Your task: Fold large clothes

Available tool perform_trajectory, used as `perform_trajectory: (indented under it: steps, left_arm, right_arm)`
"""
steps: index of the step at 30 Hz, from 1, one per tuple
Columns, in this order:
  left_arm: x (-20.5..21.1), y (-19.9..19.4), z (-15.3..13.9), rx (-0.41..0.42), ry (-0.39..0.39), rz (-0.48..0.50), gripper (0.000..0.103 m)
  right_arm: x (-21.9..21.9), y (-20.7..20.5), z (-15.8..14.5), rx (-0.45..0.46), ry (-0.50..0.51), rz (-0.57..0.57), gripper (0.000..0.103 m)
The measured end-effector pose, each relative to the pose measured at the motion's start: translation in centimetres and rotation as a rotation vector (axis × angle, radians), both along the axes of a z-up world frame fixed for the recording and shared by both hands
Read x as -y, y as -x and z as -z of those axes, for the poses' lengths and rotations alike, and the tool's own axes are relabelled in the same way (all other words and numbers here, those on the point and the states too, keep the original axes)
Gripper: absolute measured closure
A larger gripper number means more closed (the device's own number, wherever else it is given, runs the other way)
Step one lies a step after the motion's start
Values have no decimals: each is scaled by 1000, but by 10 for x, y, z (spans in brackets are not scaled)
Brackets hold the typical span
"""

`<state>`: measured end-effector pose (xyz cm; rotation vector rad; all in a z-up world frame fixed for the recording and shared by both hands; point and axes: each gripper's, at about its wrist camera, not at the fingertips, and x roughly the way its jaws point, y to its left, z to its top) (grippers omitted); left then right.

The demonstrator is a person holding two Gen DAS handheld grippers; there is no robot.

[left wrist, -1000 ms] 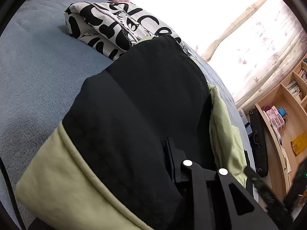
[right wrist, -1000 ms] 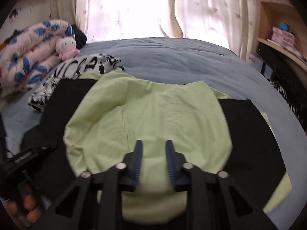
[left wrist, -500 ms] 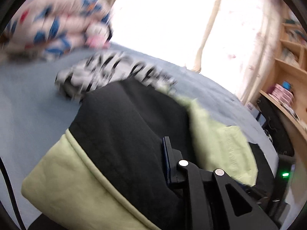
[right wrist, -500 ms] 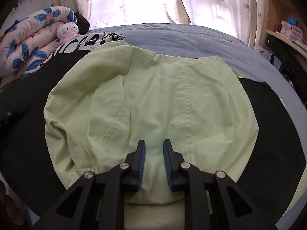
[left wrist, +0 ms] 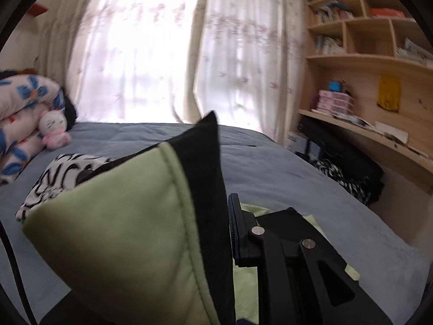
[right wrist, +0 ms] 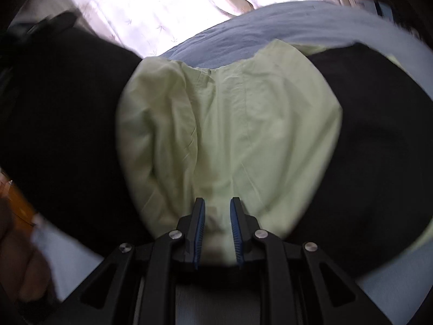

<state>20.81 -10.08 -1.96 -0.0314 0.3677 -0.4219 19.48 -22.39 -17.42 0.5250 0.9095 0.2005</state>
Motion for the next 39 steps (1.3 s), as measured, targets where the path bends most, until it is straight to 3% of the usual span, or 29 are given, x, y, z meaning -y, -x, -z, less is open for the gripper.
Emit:
perform_trajectory:
  steps: [2, 5, 8, 12, 14, 15, 19, 22, 25, 26, 28, 30, 32, 34, 36, 39]
  left_arm:
    - [34, 3, 1, -5, -36, 63, 90]
    - [81, 12, 7, -25, -70, 157, 90]
    - [126, 25, 29, -63, -118, 252, 90]
    - [171, 26, 75, -185, -220, 324, 90]
    - [184, 22, 102, -272, -278, 357, 83]
    - [185, 21, 108, -301, -284, 371, 75]
    - [178, 18, 114, -433, -235, 445, 53]
    - [165, 28, 98, -416, -200, 479, 39]
    - [146, 45, 73, -372, -172, 510, 34]
    - [133, 53, 62, -345, -160, 503, 32]
    - [111, 59, 47, -306, -145, 464, 27]
    - [85, 57, 38, -285, -132, 398, 25]
    - [58, 49, 36, -293, -143, 297, 24]
    - [36, 38, 44, -326, -163, 204, 24]
    - [9, 20, 63, -411, -177, 95, 25]
    - [-25, 3, 93, -539, -113, 11, 25]
  right_arm:
    - [22, 14, -7, -10, -5, 55, 85]
    - [72, 41, -20, -38, 143, 224, 85]
    - [117, 64, -27, -55, 229, 376, 85]
    - [161, 83, -22, -93, 236, 478, 84]
    - [170, 87, -16, -111, 224, 493, 84]
    - [174, 89, -13, -120, 218, 496, 84]
    - [176, 90, -5, -136, 175, 482, 84]
    - [177, 89, -6, -132, 151, 471, 84]
    - [179, 91, -11, -117, 125, 467, 82]
    - [179, 95, -14, -110, 117, 465, 80]
    - [178, 98, -21, -89, 89, 460, 63]
    - [176, 101, -30, -63, 59, 444, 57]
    - [174, 98, -38, -45, 39, 411, 56]
    - [171, 92, -47, -43, 29, 379, 56]
    - [169, 82, -54, -31, 2, 321, 56]
    - [163, 66, -64, -44, 8, 248, 56]
